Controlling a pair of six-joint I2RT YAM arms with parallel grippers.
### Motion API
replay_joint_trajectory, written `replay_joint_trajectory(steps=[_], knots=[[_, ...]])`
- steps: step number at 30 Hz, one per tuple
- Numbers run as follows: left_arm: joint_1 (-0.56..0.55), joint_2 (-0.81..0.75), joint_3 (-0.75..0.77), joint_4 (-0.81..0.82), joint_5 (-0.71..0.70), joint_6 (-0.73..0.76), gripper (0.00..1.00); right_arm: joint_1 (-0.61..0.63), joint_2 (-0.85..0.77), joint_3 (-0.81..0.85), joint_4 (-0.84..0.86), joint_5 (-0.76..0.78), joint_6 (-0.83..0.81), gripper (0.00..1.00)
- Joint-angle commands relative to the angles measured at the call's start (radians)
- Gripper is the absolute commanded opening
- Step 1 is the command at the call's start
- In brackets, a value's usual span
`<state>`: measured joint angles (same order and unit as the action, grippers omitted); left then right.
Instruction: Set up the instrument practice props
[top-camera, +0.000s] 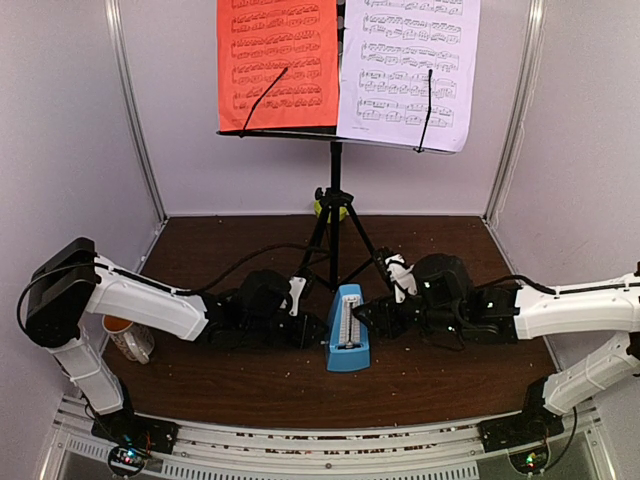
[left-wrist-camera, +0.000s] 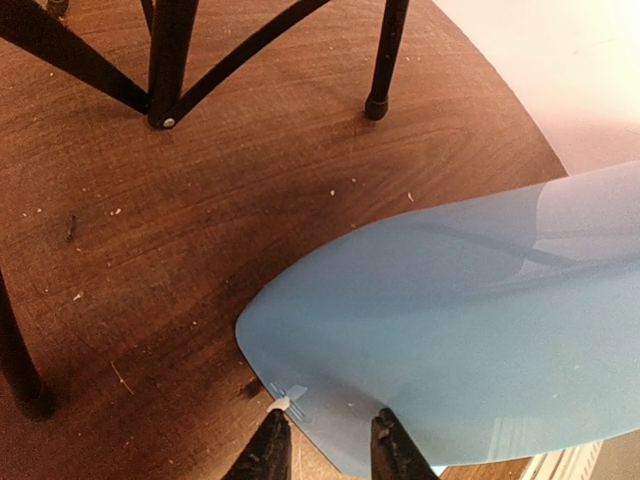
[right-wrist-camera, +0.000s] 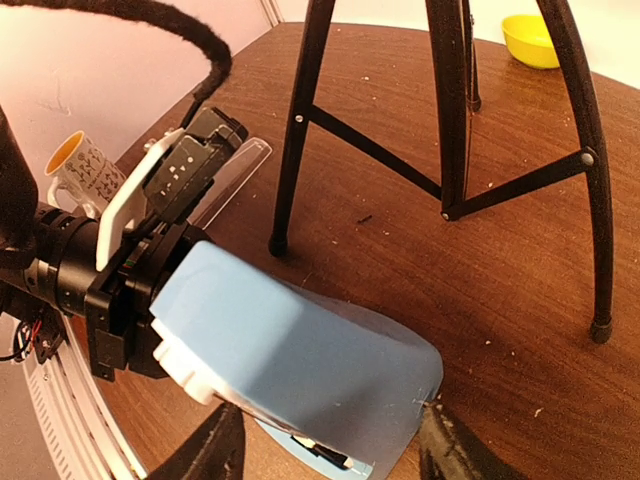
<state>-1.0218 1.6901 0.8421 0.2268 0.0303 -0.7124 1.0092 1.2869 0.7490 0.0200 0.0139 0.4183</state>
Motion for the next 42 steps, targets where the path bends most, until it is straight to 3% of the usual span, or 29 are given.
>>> replay_joint_trajectory(steps=[1,15,25,33,42], knots=[[0.003,0.000,0.026,0.025,0.008,0.020,0.30,-0.004,-0.011,-0.001,0.030,-0.045,-0.021,0.63],[0.004,0.004,0.032,0.016,0.006,0.024,0.30,-0.003,0.047,0.072,-0.005,-0.040,-0.029,0.65],[0.009,0.003,0.043,0.002,0.009,0.037,0.30,-0.007,-0.038,0.004,-0.055,-0.017,-0.060,0.55],[0.011,0.012,0.052,0.004,0.018,0.039,0.29,-0.008,-0.037,0.020,-0.046,-0.035,-0.083,0.66],[0.011,0.010,0.052,0.001,0.021,0.034,0.30,-0.009,0.006,0.058,-0.051,0.023,-0.063,0.55]])
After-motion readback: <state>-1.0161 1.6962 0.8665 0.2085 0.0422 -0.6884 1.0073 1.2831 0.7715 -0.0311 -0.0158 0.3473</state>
